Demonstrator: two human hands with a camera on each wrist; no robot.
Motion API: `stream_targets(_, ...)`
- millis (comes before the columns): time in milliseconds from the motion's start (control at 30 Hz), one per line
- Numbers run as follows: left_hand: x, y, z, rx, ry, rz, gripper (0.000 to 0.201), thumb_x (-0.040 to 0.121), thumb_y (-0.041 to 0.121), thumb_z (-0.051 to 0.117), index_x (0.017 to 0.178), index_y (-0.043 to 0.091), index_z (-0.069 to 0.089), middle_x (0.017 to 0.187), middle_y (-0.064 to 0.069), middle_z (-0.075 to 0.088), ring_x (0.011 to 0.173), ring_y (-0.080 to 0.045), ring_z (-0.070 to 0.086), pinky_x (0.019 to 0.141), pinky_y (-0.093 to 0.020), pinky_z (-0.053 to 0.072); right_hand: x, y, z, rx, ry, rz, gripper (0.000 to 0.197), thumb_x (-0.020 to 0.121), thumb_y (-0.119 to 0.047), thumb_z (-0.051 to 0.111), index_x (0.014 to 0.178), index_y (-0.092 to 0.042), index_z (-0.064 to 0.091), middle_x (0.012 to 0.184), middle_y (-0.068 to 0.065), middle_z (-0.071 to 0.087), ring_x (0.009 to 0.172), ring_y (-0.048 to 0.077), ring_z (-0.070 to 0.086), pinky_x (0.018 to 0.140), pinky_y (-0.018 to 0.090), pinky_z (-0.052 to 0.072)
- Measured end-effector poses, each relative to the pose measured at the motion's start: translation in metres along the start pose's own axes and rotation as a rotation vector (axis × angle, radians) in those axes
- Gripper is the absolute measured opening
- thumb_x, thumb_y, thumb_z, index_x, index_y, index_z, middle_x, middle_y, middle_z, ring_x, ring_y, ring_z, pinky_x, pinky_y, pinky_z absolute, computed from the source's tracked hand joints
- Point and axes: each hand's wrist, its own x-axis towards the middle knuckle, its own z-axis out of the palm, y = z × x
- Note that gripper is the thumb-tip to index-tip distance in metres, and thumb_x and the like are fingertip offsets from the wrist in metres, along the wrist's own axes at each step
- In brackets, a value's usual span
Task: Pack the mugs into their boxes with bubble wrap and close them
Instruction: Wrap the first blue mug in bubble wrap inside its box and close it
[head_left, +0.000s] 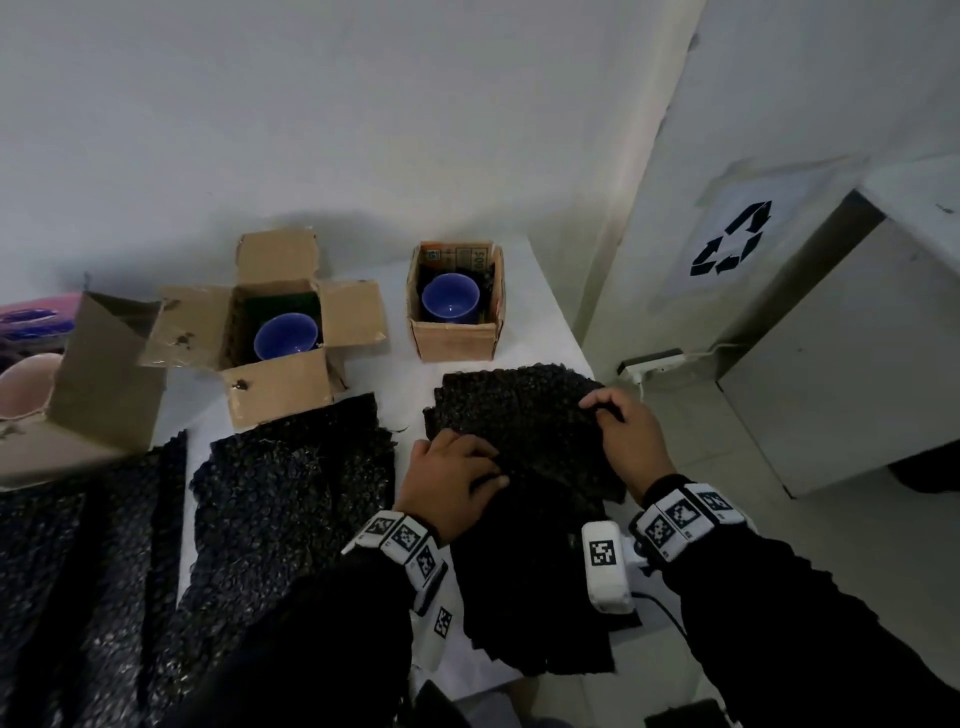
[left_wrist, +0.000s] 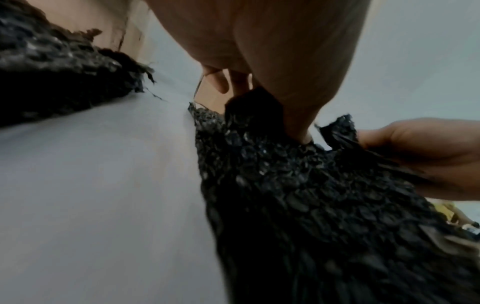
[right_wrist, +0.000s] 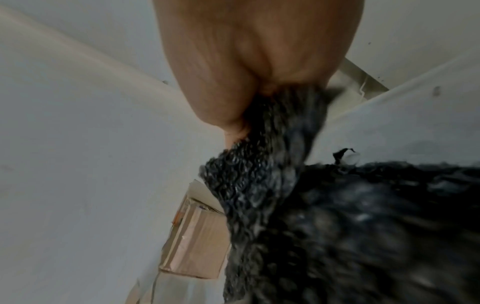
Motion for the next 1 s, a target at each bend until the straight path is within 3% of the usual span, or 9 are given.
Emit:
stream_targets(100, 0.005, -0.001, -0.017, -0.171, 0.173, 0.005, 0.038, 0.091, 0.051, 0.042, 0.094, 0.024, 0.070, 0.096, 0.011, 0.068, 0.091, -0.014, 0.057, 0.080, -0.038, 0.045, 0.004, -0.010, -0.006, 0.238, 0.024, 0.092, 0.008, 0.090, -0.020, 0.063, 0.083, -0.016, 0.064, 0.093, 0.003, 0.067, 0.089, 0.022, 0.063, 0.087, 0.041, 0.052)
stream_targets(133, 0.008, -0.001, -0.026, -0.229, 0.211, -0.020, 0.036, 0.092, 0.048, 0.044, 0.093, 0.021, 0.067, 0.089, 0.006, 0.067, 0.085, -0.015, 0.058, 0.075, -0.038, 0.049, 0.004, -0.015, -0.007, 0.304, 0.014, 0.108, 0.016, 0.084, -0.026, 0.072, 0.086, -0.016, 0.060, 0.093, 0.003, 0.066, 0.088, 0.020, 0.063, 0.084, 0.039, 0.052)
stream_targets(200, 0.014, -0.002, -0.043, -0.312, 0.269, -0.106, 0.031, 0.094, 0.047, 0.047, 0.092, 0.018, 0.057, 0.075, 0.000, 0.064, 0.070, -0.018, 0.061, 0.062, -0.035, 0.050, 0.007, -0.025, -0.008, 0.312, -0.007, 0.097, 0.038, 0.075, -0.017, 0.080, 0.098, -0.018, 0.049, 0.101, 0.003, 0.058, 0.091, 0.020, 0.059, 0.081, 0.040, 0.053)
stream_targets(300, 0.024, -0.009, -0.067, -0.336, 0.345, -0.175, 0.025, 0.094, 0.042, 0.050, 0.096, 0.018, 0.044, 0.068, -0.004, 0.061, 0.063, -0.027, 0.062, 0.056, -0.038, 0.049, 0.017, -0.044, -0.005, 0.296, 0.031, 0.048, 0.041, 0.081, 0.004, 0.063, 0.105, -0.018, 0.038, 0.100, 0.000, 0.051, 0.091, 0.022, 0.054, 0.083, 0.046, 0.051)
stream_targets(433, 0.033, -0.030, -0.093, -0.279, 0.440, -0.183, 0.022, 0.095, 0.023, 0.053, 0.116, 0.020, 0.047, 0.086, -0.004, 0.069, 0.073, -0.027, 0.066, 0.062, -0.039, 0.053, 0.036, -0.070, 0.004, 0.326, 0.087, -0.018, 0.039, 0.085, 0.001, 0.056, 0.101, -0.032, 0.045, 0.105, 0.002, 0.064, 0.093, 0.018, 0.063, 0.089, 0.044, 0.054)
stream_targets(633, 0.046, -0.064, -0.119, -0.231, 0.537, -0.243, 0.016, 0.094, 0.015, 0.051, 0.101, 0.022, 0.063, 0.101, 0.000, 0.066, 0.083, -0.020, 0.063, 0.069, -0.036, 0.052, 0.066, -0.119, 0.028, 0.018, 0.178, -0.298, 0.034, 0.079, 0.010, 0.055, 0.088, -0.022, 0.065, 0.102, 0.007, 0.060, 0.093, 0.018, 0.057, 0.087, 0.022, 0.044)
stream_targets(733, 0.050, -0.077, -0.124, -0.222, 0.521, -0.268, 0.007, 0.092, 0.023, 0.058, 0.097, 0.021, 0.063, 0.097, 0.001, 0.064, 0.081, -0.020, 0.062, 0.068, -0.034, 0.051, 0.079, -0.136, 0.049, -0.100, 0.195, -0.475, 0.032, 0.076, 0.008, 0.057, 0.092, -0.020, 0.056, 0.096, 0.003, 0.055, 0.083, 0.022, 0.053, 0.076, 0.031, 0.045)
stream_targets(867, 0.051, -0.095, -0.122, -0.215, 0.429, -0.246, 0.035, 0.075, 0.057, 0.067, 0.094, 0.030, 0.056, 0.095, 0.011, 0.058, 0.081, -0.009, 0.058, 0.069, -0.026, 0.048, 0.092, -0.142, 0.076, -0.401, 0.052, -0.580, 0.028, 0.075, 0.008, 0.054, 0.088, -0.017, 0.049, 0.103, 0.005, 0.044, 0.066, 0.032, 0.050, 0.061, 0.037, 0.043)
stream_targets(1000, 0.050, -0.111, -0.119, -0.216, 0.374, -0.205, 0.041, 0.069, 0.060, 0.068, 0.097, 0.034, 0.052, 0.098, 0.015, 0.053, 0.082, -0.004, 0.055, 0.071, -0.023, 0.049, 0.103, -0.132, 0.088, -0.795, -0.113, -0.689, 0.015, 0.075, -0.015, 0.061, 0.090, -0.015, 0.058, 0.108, 0.006, 0.055, 0.082, 0.030, 0.056, 0.073, 0.035, 0.036)
